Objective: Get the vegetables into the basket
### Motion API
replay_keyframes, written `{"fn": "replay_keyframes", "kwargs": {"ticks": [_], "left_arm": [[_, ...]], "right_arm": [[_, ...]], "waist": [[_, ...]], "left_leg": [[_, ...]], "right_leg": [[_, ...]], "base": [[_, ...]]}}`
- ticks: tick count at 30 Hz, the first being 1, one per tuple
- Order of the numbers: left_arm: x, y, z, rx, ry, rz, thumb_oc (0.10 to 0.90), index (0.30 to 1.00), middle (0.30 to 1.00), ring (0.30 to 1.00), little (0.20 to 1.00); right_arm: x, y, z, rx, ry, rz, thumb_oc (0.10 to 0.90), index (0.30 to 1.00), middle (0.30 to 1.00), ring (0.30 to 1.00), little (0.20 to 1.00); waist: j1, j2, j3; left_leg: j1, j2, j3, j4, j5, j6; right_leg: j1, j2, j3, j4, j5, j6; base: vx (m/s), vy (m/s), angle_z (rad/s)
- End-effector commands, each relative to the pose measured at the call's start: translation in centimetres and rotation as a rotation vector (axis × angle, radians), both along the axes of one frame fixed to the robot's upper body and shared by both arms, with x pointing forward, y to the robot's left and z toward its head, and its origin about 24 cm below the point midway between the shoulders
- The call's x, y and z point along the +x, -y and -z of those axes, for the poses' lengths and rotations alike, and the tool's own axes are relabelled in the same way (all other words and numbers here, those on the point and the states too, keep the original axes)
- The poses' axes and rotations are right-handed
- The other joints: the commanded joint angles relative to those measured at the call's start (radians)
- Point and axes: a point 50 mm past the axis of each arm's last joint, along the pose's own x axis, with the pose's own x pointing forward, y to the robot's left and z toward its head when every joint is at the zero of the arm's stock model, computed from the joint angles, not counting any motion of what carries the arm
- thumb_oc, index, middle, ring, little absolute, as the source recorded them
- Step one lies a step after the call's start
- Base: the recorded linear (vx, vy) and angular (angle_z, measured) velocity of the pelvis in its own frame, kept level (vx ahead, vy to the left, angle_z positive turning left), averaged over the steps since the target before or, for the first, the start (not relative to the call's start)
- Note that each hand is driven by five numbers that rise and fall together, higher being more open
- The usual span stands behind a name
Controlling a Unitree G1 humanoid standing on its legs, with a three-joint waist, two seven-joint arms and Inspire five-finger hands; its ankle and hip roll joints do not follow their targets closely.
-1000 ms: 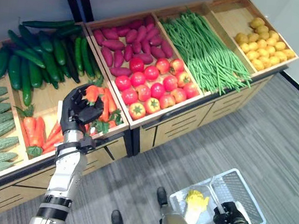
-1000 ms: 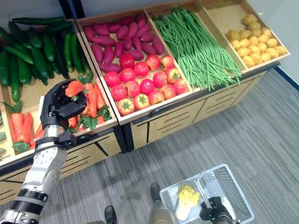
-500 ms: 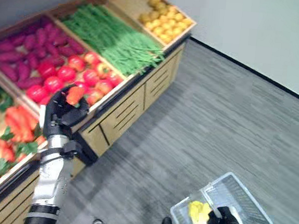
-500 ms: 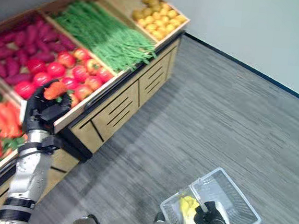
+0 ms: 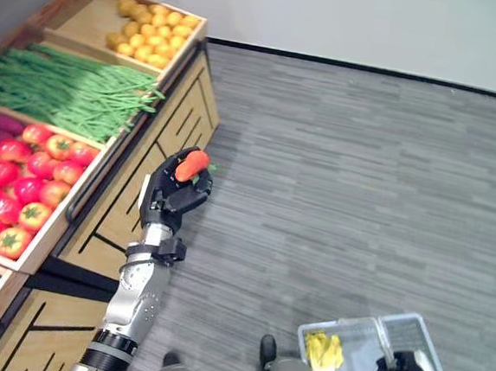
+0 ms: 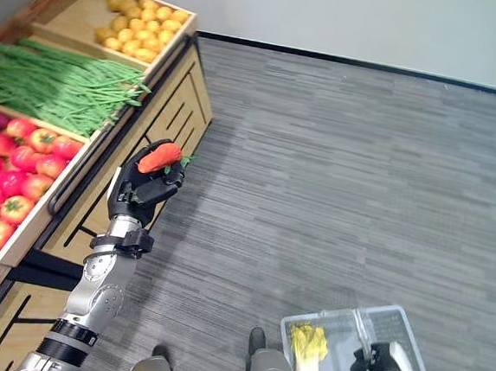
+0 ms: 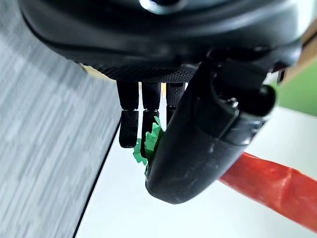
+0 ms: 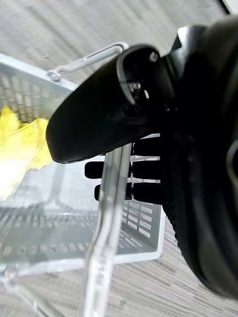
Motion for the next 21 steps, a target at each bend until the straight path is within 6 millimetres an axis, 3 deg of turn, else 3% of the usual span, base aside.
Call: {"fn": "replay_keyframes", "kwargs": {"ticks": [1, 4, 9, 21], "left_arm": [[0.6, -1.3, -6.7, 0.023, 0.342, -0.058, 0.400, 0.300, 0.300, 0.300, 0.300], [0.7, -1.0, -6.6, 0.019, 0.342, -0.032, 0.400, 0.300, 0.300, 0.300, 0.300], [0.6, -0.9, -6.2, 0.026, 0.326, -0.007, 0.400, 0.300, 0.300, 0.300, 0.300], [0.4, -1.5, -5.1, 0.073, 0.270, 0.002, 0.400, 0.300, 0.300, 0.300, 0.300]], "right_arm": [[2.6, 2.7, -2.9, -0.135, 0.134, -0.030, 0.400, 0.300, 0.300, 0.300, 0.300], [2.5, 2.2, -2.5, -0.117, 0.121, -0.048, 0.400, 0.300, 0.300, 0.300, 0.300], [2.1, 1.3, -1.7, -0.082, 0.096, -0.053, 0.400, 0.300, 0.300, 0.300, 0.300], [1.1, -0.5, -0.3, -0.022, 0.057, -0.068, 0.400, 0.300, 0.300, 0.300, 0.300]], "waist": [[0.060, -0.006, 0.000], [0.052, -0.007, -0.015], [0.049, -0.040, -0.037], [0.059, -0.081, -0.068]], "left_leg": [[-0.080, -0.062, -0.057, 0.057, -0.025, 0.082], [-0.056, -0.066, -0.002, 0.045, -0.037, 0.096], [-0.042, -0.096, 0.069, 0.065, -0.085, 0.135], [-0.008, -0.126, 0.139, 0.076, -0.129, 0.168]], "right_leg": [[0.010, -0.069, 0.117, 0.007, -0.044, 0.117], [0.008, -0.092, 0.134, 0.014, -0.051, 0.129], [-0.006, -0.137, 0.179, 0.016, -0.041, 0.162], [-0.032, -0.177, 0.200, 0.006, 0.019, 0.218]], "base": [[0.04, 0.103, -0.63], [0.07, 0.203, -0.92], [0.07, 0.195, -0.28], [0.04, 0.114, -0.18]]}}
